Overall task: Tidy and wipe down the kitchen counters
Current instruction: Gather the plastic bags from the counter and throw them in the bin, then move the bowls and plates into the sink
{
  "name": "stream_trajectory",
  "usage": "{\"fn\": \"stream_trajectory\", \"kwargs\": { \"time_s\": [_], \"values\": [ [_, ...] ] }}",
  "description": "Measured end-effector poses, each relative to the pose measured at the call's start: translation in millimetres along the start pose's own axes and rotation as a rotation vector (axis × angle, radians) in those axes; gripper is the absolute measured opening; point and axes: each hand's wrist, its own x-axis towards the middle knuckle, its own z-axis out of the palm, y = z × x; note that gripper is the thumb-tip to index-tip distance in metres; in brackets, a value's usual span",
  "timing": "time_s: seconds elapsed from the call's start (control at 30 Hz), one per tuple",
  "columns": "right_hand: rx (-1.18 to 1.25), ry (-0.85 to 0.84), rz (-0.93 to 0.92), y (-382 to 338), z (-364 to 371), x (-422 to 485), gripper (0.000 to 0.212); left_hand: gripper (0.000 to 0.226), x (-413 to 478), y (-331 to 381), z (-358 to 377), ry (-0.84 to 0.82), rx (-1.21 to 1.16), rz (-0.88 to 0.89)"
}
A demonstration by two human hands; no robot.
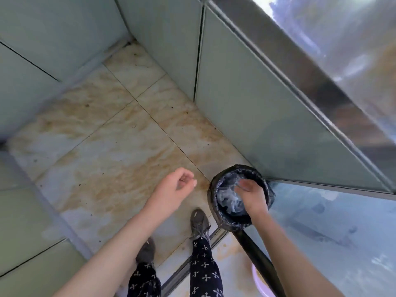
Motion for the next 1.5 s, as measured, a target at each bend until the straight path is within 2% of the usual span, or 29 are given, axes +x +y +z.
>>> {"fn": "stream_trajectory", "kwargs": {
  "time_s": [0.17,0.4,0.57,0.7,0.97,1.17,1.3,1.43,1.5],
  "values": [
    [-0.064,-0.001,-0.191,-61.5,-6.2,-84.1,0.029,0.009,-38.8,43.5,-49.6,0.005,0.033,0.050],
    [0.045,0.135,-0.341,-118.7,-46.0,-188.9,0.017,0.009,-95.8,81.8,-104.9,-0.019,0.013,0.105],
    [0.103,0.257,-0.398,-167.3,-92.4,-204.6,0.014,0.007,-87.3,136.7,-132.7,-0.020,0.052,0.177],
    [0.158,0.356,-0.407,-208.3,-141.2,-178.2,0.012,0.004,-46.2,207.8,-139.6,-0.053,0.116,0.262],
    [0.296,0.396,-0.306,-268.7,-207.3,-104.5,0.010,0.009,51.2,332.5,-116.9,-0.112,0.200,0.322],
    [0.467,0.533,-0.122,-282.3,-247.1,-60.6,0.008,0.024,116.0,389.6,-86.1,-0.264,0.215,0.259],
    [0.599,0.579,-0.030,-291.1,-264.9,-31.6,0.016,0.026,166.4,425.0,-65.2,-0.288,0.214,0.254],
    [0.883,0.592,0.027,-311.4,-283.6,-17.6,0.025,0.025,215.6,462.3,-45.7,-0.324,0.151,0.237],
    [1.056,0.575,0.058,-321.9,-293.2,-12.6,0.030,0.033,234.5,479.5,-34.8,-0.352,0.123,0.208]
  ]
}}
